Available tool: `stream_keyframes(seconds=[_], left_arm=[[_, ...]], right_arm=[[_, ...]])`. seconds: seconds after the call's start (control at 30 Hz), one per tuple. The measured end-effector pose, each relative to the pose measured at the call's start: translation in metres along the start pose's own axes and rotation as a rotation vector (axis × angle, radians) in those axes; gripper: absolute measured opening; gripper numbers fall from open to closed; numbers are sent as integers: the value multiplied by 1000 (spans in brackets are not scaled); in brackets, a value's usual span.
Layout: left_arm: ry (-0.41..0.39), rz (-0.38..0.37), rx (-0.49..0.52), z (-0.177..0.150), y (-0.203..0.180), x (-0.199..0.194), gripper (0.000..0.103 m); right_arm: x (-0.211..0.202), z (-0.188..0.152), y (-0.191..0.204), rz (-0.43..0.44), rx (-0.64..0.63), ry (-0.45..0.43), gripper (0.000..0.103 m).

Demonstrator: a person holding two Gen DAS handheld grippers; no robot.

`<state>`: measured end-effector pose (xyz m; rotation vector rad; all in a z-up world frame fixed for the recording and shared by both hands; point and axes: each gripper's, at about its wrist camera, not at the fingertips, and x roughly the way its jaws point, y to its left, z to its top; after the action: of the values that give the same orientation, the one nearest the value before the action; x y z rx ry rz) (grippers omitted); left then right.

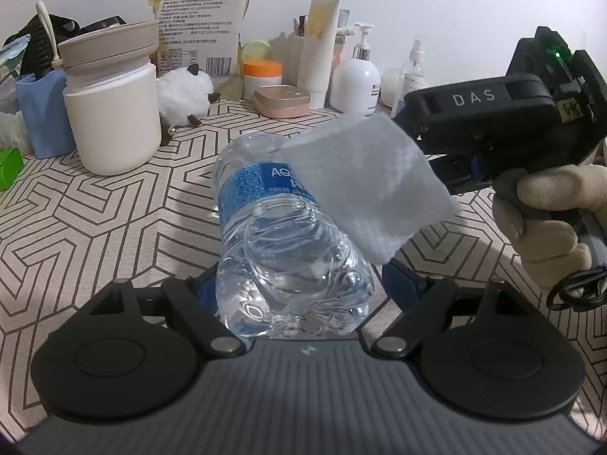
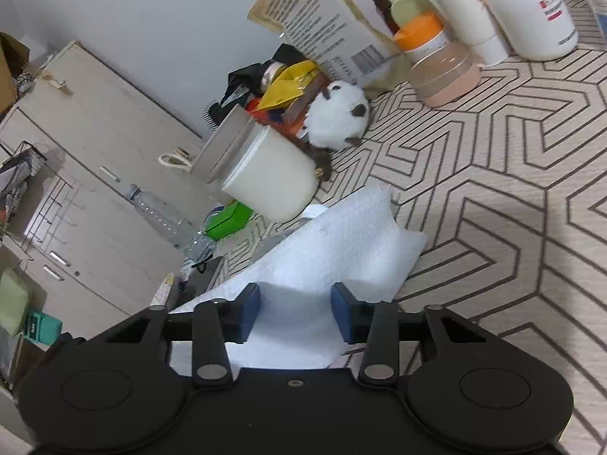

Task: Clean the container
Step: 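Hold the bottle with the left tool while the right tool wipes near its cap, then hold the bottle with the left tool while the right tool rubs the wipe along its label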

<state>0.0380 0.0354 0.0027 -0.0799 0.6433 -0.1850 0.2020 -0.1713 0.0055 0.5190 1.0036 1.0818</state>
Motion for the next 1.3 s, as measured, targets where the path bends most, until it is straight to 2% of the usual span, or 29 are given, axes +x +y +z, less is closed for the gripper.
stream_keyframes(seconds=[0.13, 0.23, 0.27, 0.3, 0.53, 0.63, 0.9, 1.0, 1.1, 1.3], left_arm=[[0, 3, 2, 0, -4, 0, 84], [1, 0, 2, 1, -3, 0, 84], [0, 0, 0, 1, -3, 0, 84], [-1, -1, -2, 0, -3, 0, 84], [-12, -6, -12, 1, 0, 0, 80], [-19, -15, -14, 1, 1, 0, 79], [-16, -36, -11, 1, 3, 0, 79], [-32, -50, 3, 0, 2, -3, 78], [-36, -49, 11, 0, 1, -3, 77], [-29, -40, 10, 1, 1, -1, 77]], right_arm=[[-3, -1, 2, -31, -34, -6, 42], [-2, -4, 8, -149, -125, -9, 41], [0, -5, 9, -185, -145, -4, 38], [1, -6, 8, -194, -149, 2, 38], [6, -16, 18, -160, -173, 59, 18], [6, -23, 23, -164, -195, 71, 15], [-9, -23, 24, -125, -172, 37, 15], [-17, -20, 27, -70, -168, 8, 15], [-22, -20, 33, 26, -167, -3, 18], [-20, -21, 39, 77, -180, 6, 18]])
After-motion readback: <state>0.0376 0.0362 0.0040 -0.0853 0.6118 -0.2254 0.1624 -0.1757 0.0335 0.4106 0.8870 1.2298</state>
